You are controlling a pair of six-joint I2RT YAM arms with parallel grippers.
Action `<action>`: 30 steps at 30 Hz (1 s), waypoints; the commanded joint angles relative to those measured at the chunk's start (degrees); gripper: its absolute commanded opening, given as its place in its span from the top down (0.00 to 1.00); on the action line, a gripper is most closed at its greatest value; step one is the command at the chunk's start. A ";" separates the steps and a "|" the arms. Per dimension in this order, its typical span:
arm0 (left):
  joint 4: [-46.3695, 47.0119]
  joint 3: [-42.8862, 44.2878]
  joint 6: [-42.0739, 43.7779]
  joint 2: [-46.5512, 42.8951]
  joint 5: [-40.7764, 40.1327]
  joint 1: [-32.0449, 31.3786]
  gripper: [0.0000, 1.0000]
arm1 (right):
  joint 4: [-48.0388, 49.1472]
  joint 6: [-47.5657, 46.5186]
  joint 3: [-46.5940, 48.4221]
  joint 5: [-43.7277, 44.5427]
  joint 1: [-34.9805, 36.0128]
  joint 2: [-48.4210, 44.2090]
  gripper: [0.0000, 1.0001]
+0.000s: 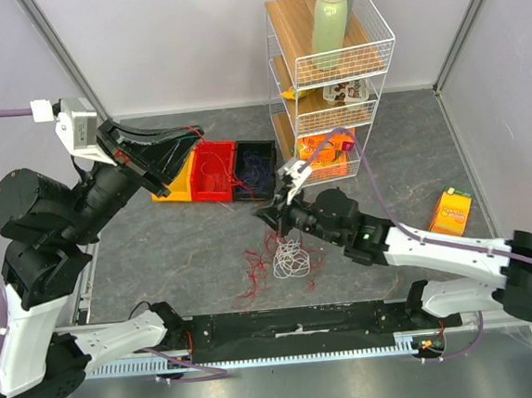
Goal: Untangle the cables
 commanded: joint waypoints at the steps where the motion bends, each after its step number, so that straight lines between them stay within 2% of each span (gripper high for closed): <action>1: -0.57 -2.39 4.92 -2.32 -7.99 0.05 0.98 | -14.86 1.76 -1.97 23.82 -0.08 -9.72 1.00; 4: -0.66 -6.51 7.91 -4.34 -14.31 0.05 0.98 | -23.21 4.14 -3.65 34.38 0.00 -17.54 1.00; 6: -1.10 -8.72 8.97 -5.31 -17.57 -0.04 0.98 | -26.82 4.32 -3.74 38.09 -0.09 -23.77 1.00; 10: -1.80 -12.41 8.98 -6.11 -17.94 0.05 0.98 | -29.03 1.16 -0.85 38.45 -0.09 -29.34 1.00; 16: -3.47 -15.93 8.98 -6.37 -14.69 -0.04 0.98 | -31.23 -2.62 11.26 34.68 -0.09 -26.63 1.00; 19: -4.09 -17.95 8.98 -6.98 -11.01 -0.04 0.98 | -32.64 -3.94 17.51 31.52 -0.09 -24.17 1.00; 23: -3.04 -20.76 8.28 -7.69 -0.30 0.05 0.98 | -38.43 -5.52 26.65 31.50 -0.09 -19.95 1.00; 26: 1.61 -23.92 6.09 -8.57 8.40 -0.04 0.98 | -42.39 -5.00 32.19 30.72 -0.09 -17.31 1.00; 30: 10.74 -28.49 1.43 -7.78 14.22 0.05 0.98 | -42.93 -1.76 35.19 25.45 -0.09 -15.90 1.00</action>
